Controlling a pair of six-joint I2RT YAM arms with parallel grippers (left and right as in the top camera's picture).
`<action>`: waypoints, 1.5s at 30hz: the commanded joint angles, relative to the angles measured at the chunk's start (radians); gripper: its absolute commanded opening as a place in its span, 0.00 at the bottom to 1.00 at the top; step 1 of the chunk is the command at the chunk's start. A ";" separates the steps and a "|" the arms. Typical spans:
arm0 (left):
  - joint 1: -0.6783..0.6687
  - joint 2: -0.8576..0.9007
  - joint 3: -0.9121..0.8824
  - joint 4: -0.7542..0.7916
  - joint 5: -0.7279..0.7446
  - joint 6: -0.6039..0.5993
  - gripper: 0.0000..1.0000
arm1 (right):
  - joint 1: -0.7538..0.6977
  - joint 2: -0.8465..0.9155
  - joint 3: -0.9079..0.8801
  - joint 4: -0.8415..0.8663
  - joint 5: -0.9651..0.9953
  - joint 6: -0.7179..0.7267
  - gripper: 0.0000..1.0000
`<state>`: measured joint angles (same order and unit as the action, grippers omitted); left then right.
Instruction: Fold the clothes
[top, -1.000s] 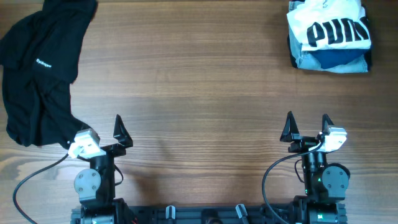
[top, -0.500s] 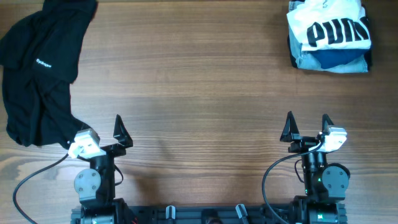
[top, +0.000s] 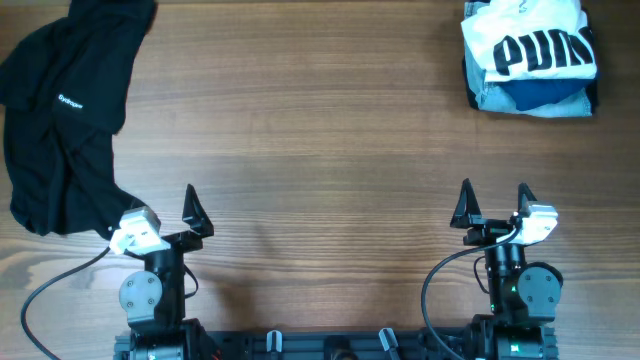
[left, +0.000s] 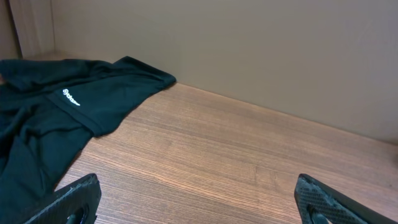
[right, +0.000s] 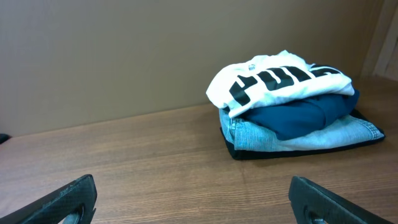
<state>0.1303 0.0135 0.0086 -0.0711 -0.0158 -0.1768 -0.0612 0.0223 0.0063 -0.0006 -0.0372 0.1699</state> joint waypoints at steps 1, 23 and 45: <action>-0.004 -0.007 -0.003 -0.002 0.016 0.012 1.00 | 0.003 0.001 -0.001 0.003 -0.013 -0.013 1.00; -0.004 -0.007 -0.003 0.042 0.068 0.012 1.00 | 0.003 0.001 -0.001 0.048 -0.080 0.043 1.00; -0.004 0.180 0.167 -0.021 0.146 -0.075 1.00 | 0.003 0.110 0.108 0.163 -0.332 -0.126 1.00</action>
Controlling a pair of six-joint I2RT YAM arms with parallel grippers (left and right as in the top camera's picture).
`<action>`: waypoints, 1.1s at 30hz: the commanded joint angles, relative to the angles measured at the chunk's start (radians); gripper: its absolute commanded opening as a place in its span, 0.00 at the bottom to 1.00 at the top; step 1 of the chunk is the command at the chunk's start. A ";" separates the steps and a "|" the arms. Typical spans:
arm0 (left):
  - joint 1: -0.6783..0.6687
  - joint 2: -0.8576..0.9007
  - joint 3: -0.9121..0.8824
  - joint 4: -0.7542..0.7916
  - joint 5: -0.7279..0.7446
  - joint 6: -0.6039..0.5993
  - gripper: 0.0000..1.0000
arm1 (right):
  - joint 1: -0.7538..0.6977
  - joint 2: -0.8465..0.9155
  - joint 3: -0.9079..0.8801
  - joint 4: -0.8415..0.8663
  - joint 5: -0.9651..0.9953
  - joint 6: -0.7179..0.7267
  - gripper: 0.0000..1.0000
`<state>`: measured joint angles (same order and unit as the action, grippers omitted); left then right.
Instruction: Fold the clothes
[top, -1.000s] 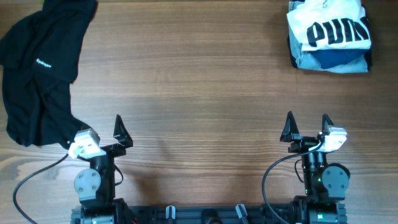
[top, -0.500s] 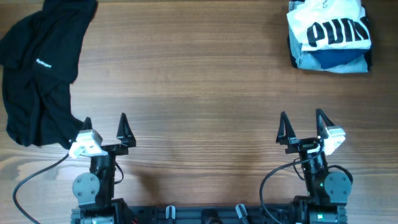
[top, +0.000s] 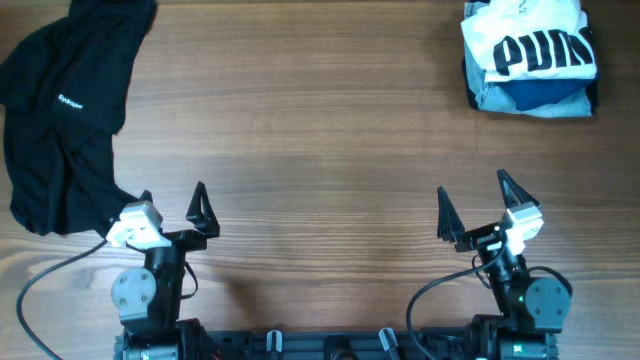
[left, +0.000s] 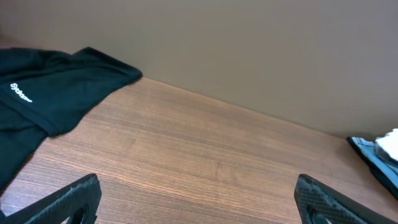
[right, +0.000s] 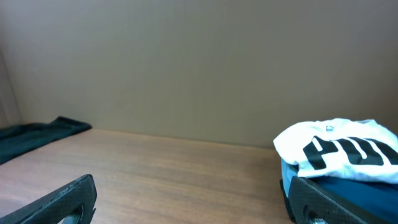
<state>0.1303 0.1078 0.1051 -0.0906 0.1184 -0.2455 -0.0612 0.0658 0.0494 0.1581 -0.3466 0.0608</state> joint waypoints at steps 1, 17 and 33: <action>-0.004 0.127 0.097 -0.004 0.013 -0.006 1.00 | 0.003 0.109 0.088 0.005 -0.027 -0.018 1.00; -0.003 0.967 0.839 -0.555 0.023 0.002 1.00 | 0.003 1.158 1.022 -0.527 -0.269 -0.196 1.00; 0.288 1.565 1.281 -0.468 0.007 0.089 0.96 | 0.003 1.491 1.347 -0.717 -0.261 -0.218 1.00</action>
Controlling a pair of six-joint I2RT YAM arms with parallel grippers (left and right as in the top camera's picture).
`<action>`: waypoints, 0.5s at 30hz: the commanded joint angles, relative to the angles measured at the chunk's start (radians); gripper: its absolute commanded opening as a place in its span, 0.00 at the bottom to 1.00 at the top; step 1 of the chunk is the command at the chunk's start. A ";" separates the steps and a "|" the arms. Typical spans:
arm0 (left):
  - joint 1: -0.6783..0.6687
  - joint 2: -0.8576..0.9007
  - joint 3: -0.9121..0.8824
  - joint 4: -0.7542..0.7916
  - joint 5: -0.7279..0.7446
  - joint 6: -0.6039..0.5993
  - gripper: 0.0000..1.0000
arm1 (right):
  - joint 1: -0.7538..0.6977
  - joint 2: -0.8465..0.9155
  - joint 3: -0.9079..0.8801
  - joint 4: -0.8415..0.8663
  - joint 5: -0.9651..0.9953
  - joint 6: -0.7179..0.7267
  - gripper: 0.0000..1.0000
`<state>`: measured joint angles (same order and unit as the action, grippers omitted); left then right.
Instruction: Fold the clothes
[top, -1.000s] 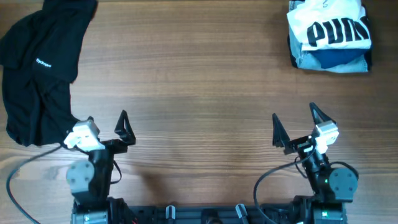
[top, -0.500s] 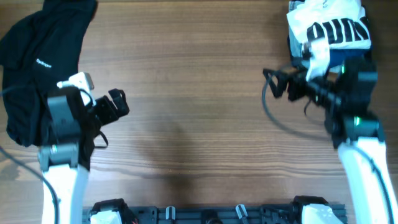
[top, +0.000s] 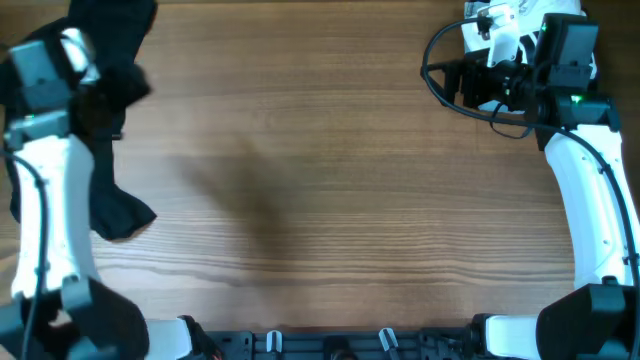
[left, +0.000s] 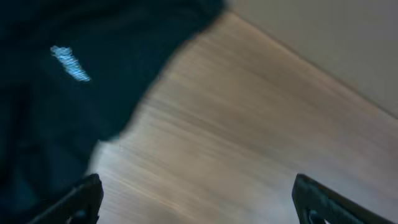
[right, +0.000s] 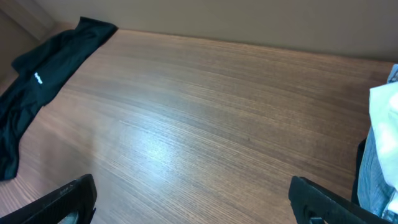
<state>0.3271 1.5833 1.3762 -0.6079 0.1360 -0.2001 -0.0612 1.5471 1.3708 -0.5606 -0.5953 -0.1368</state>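
Note:
A crumpled black garment (top: 105, 170) with a small pale logo (left: 69, 62) lies at the table's far left; the right wrist view shows it too, as the black garment (right: 43, 81). My left gripper (top: 115, 95) hangs over its upper part, open and empty, and its view is blurred. The fingers (left: 78, 199) stand wide apart above the cloth's edge and bare wood. My right gripper (right: 199, 199) is open and empty at the far right, next to the folded stack (right: 385, 112).
The folded stack of a white printed shirt, blue cloth and denim sits in the far right corner, mostly hidden under my right arm (top: 585, 180) in the overhead view. The wooden table (top: 320, 180) stretches between the two piles.
Both arms have left the near edge. My left gripper now hangs over the black garment at far left, and my right gripper is by the folded stack at far right. Both remain open.
Both grippers first stood open at the near edge, left facing the black garment, right facing the stack. Then each had turned inward, still at the near edge. Now both are far out over the two piles, holding nothing.

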 joint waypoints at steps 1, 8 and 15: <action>0.135 0.151 0.010 0.103 -0.044 0.044 0.96 | 0.003 0.011 0.026 0.000 -0.012 -0.020 1.00; 0.232 0.546 0.049 0.443 -0.074 0.093 0.94 | 0.006 0.060 0.022 -0.035 -0.005 -0.021 0.91; 0.211 0.700 0.121 0.482 -0.051 0.096 0.61 | 0.019 0.138 0.022 -0.021 -0.001 -0.017 0.75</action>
<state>0.5564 2.2383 1.4860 -0.1005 0.0635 -0.1108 -0.0498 1.6657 1.3716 -0.5900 -0.5945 -0.1421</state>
